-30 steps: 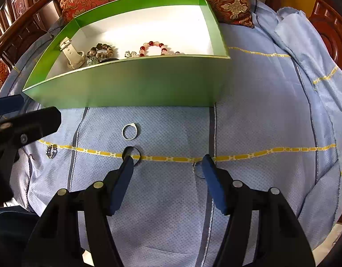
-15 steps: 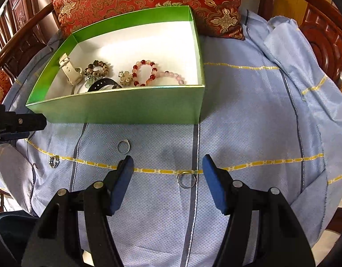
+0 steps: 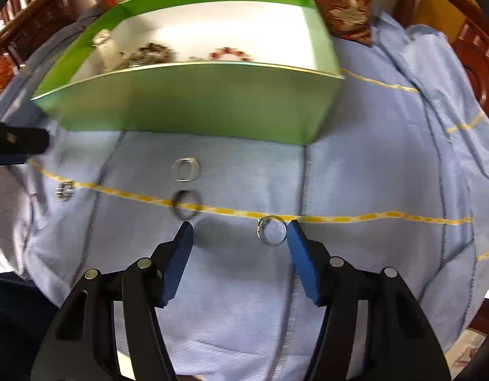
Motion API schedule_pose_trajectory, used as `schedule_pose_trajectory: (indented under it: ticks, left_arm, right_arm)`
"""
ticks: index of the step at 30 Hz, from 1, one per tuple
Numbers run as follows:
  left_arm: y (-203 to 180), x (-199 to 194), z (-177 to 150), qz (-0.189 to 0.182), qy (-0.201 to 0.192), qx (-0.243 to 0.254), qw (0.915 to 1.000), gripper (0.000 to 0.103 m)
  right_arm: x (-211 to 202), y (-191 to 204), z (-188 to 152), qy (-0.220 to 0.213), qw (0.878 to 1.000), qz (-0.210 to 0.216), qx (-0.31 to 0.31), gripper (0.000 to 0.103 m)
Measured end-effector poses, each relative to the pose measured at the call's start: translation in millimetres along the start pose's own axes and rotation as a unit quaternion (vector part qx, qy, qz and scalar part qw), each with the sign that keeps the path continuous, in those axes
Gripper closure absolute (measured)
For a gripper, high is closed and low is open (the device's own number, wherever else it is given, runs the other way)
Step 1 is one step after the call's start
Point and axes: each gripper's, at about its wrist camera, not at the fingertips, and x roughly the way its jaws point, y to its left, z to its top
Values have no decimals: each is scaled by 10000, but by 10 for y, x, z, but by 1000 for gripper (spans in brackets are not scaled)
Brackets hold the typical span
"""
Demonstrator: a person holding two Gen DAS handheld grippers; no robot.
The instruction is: Organize jewelry
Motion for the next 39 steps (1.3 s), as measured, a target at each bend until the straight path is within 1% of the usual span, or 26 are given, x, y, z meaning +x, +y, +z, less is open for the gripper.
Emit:
schedule_pose_trajectory:
  ticks: [2, 5, 8, 12, 14, 17, 18, 20, 21, 22, 23, 24, 25, 26, 28, 30, 32, 33, 35, 36, 37, 39]
  left_arm:
    - [-52, 28, -34, 90, 14, 141, 9999, 14]
    - [-145, 84, -66, 249, 39, 345, 9991, 14]
    - [-272, 149, -117, 406, 42, 562, 9976, 14]
    - [-404, 186, -209, 470, 43, 798, 9957, 14]
    - [-446, 202, -252, 499, 33, 864, 9950, 14]
    - [-502, 269, -328, 544, 84, 916, 9943, 14]
    - [-522, 306, -350, 580, 120, 950, 9937, 14]
    - [-547, 360, -372, 601, 179, 984, 9932, 20]
    - [-551, 397, -376, 589, 235, 975, 9932, 27]
    - [-543, 416, -374, 590, 266, 957, 9933, 32]
    - [-531, 432, -365, 633, 263, 930, 9933, 34]
    - [-518, 443, -355, 617, 275, 894, 9937, 42]
    - [-498, 434, -335, 614, 233, 832, 9944, 45]
    - [-498, 435, -320, 580, 212, 789, 9950, 46]
    - [-468, 424, -301, 553, 174, 709, 9958, 57]
    - [-407, 403, -271, 527, 147, 682, 9962, 62]
    - [-367, 386, -234, 350, 183, 607, 9974, 62]
    - [-310, 356, -203, 204, 206, 502, 9983, 62]
    - [-184, 272, -147, 76, 148, 303, 9994, 51]
    - [-95, 200, -117, 0, 58, 156, 9999, 40]
    - [-39, 158, -102, -46, 7, 66, 10000, 33]
    - [86, 91, -66, -186, -62, -130, 9997, 33]
  right_arm:
    - [-18, 41, -10, -27, 9998, 198, -56, 42]
    - [-31, 44, -17, -83, 9999, 43, -109, 42]
    - [-40, -8, -17, -96, 9999, -24, -71, 42]
    - [-32, 26, -56, -41, 9996, -182, -222, 42]
    - [12, 10, -53, -26, 9995, -195, -245, 42]
    - [16, 42, -68, -92, 9992, -228, -309, 47]
    - [13, 47, -71, -100, 9992, -222, -325, 50]
    - [19, 63, -63, -108, 9991, -215, -358, 57]
    - [19, 72, -58, -111, 9991, -194, -373, 62]
    - [13, 76, -64, -120, 9990, -167, -395, 69]
    - [14, 85, -63, -124, 9990, -151, -409, 72]
    - [11, 90, -62, -126, 9989, -133, -420, 76]
    - [6, 92, -61, -126, 9989, -117, -428, 81]
    - [5, 86, -61, -121, 9990, -100, -419, 82]
    - [-8, 74, -68, -113, 9992, -67, -384, 82]
    - [-17, 58, -74, -106, 9994, -42, -334, 82]
    - [-25, 37, -73, -101, 9996, -25, -264, 82]
    - [-26, 7, -62, -98, 9997, -1, -214, 82]
    - [-44, -51, -49, -72, 9999, 66, -64, 78]
    - [-59, -69, -44, -73, 9999, 116, -18, 73]
    - [-90, -84, -46, -114, 9998, 134, 1, 71]
    - [-131, -83, -61, -159, 9999, 56, -38, 71]
